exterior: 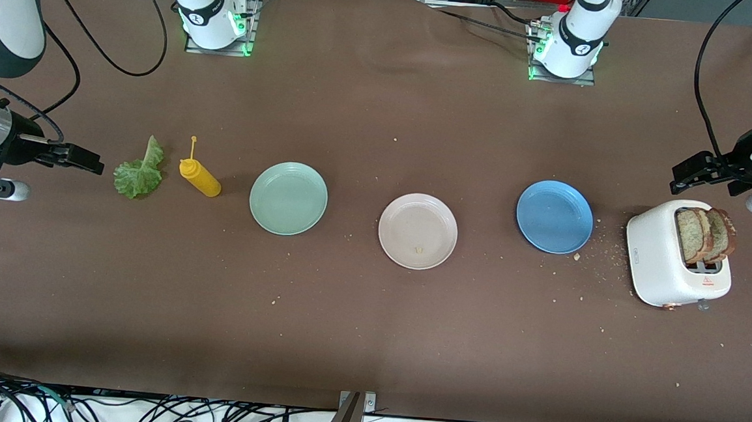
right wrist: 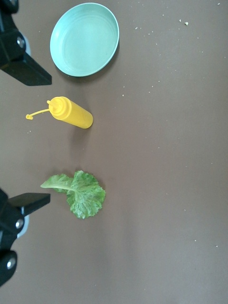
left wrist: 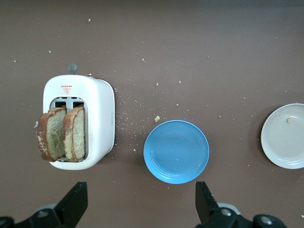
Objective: Make sandwich in beige plate with both arms
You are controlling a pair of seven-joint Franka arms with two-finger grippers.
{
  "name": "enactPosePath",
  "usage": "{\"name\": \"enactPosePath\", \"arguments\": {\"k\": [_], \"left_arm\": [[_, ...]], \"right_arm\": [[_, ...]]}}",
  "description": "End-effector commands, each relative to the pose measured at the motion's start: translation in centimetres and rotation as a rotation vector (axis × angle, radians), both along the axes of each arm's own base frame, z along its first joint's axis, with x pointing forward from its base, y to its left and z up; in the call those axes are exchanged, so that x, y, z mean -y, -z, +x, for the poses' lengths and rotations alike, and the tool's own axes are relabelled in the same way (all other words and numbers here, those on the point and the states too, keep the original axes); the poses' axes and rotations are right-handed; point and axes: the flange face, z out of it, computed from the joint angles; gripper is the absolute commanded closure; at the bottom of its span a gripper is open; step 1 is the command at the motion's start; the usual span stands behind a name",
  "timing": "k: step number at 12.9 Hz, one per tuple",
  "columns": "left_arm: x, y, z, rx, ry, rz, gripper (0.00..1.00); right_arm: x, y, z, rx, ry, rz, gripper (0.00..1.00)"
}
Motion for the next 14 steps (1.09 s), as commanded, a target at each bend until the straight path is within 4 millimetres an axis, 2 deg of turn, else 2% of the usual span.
{"name": "enactPosePath", "arguments": {"k": [1,14], "left_arm": [[-0.06,0.15,-0.11,0.012,0.008,-0.034,0.00],[-0.07,0.25,0.01,0.021,0.008,-0.034,0.00]], "right_arm": [[-0.25,-0.32,0.35,0.006,0.013,0.016,0.00],[-0.15,-0.25,0.41,0.008,0.014,0.014,0.00]]}}
